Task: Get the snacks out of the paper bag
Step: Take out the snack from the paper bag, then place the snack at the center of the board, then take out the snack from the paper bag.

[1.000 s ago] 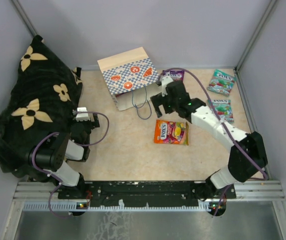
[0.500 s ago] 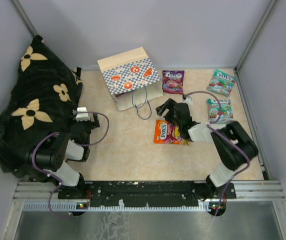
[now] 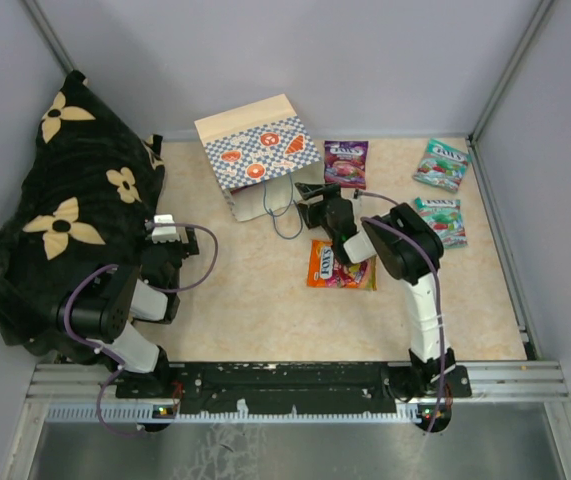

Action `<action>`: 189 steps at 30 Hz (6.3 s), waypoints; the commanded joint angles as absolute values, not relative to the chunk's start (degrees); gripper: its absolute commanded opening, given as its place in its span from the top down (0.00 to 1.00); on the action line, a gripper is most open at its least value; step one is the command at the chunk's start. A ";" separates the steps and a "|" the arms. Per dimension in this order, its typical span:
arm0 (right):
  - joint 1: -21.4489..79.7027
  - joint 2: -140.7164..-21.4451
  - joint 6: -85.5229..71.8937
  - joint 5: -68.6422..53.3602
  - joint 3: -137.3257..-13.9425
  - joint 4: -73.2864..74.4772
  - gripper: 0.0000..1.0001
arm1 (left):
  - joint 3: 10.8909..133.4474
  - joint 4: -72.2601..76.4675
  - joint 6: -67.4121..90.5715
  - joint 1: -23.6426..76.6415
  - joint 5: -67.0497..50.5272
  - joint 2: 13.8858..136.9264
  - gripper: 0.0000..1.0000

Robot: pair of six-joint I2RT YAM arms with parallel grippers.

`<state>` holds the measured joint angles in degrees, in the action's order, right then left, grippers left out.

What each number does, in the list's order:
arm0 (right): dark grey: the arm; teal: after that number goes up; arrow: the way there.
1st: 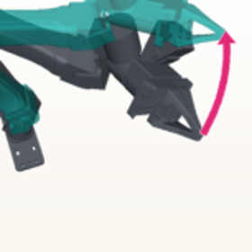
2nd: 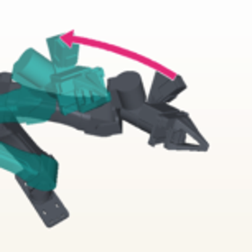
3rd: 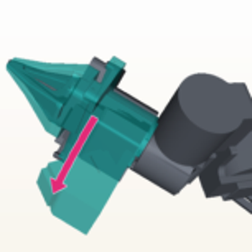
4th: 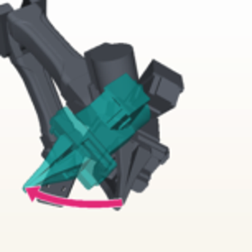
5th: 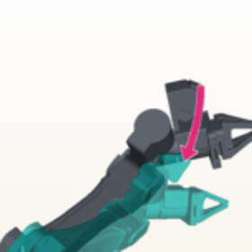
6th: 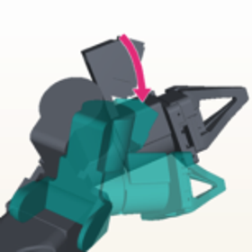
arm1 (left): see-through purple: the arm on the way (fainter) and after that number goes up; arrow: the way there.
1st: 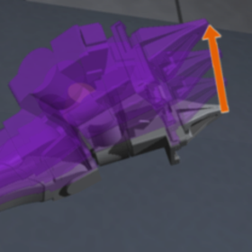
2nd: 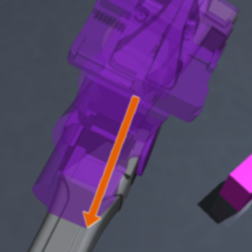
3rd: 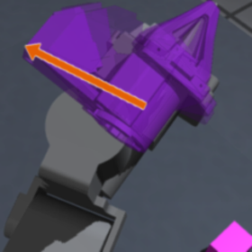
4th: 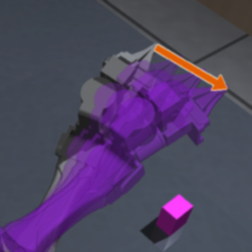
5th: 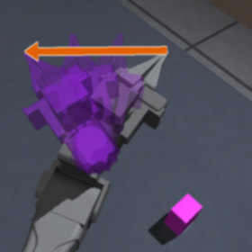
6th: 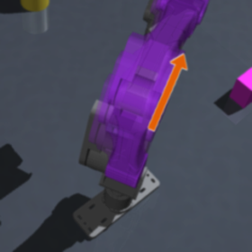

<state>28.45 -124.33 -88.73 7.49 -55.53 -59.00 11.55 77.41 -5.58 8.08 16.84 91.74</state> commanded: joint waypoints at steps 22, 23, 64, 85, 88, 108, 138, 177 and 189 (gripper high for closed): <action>28.89 -137.28 -97.11 8.48 -86.81 -34.42 0.23 | 16.19 64.86 -17.84 22.22 21.68 76.74 0.00; 28.99 -137.55 -97.12 10.12 -88.61 -31.35 0.23 | 19.78 58.61 -16.69 24.77 20.02 73.26 0.00; 28.92 -93.41 -67.61 2.27 -45.78 -38.49 1.00 | 52.26 39.71 8.03 27.30 -12.59 102.72 0.12; 62.55 -82.82 -19.01 24.43 -60.80 10.20 0.96 | 81.21 4.98 4.57 27.03 -1.30 100.22 1.00; 66.57 -89.30 -17.20 30.31 -64.46 12.41 0.95 | 82.57 3.31 4.09 26.92 -0.31 100.95 1.00; 47.34 -89.42 -50.71 -22.13 -35.19 -52.69 1.00 | 81.56 2.69 4.24 25.22 -1.42 99.98 1.00; 30.47 -125.35 -90.38 9.93 -70.24 -51.60 0.26 | 83.59 -1.49 11.67 24.99 -3.35 99.82 1.00; 29.53 -105.55 -67.39 -7.39 -64.76 -37.59 1.00 | 86.64 -4.43 8.24 24.57 1.63 99.90 1.00; 29.96 -85.68 -48.42 -33.74 -43.08 -31.04 1.00 | 88.96 -3.81 7.91 23.23 0.15 102.33 1.00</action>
<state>29.50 -86.96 -56.49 -24.16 -47.31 -34.65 86.13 -5.58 7.92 24.12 0.14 101.01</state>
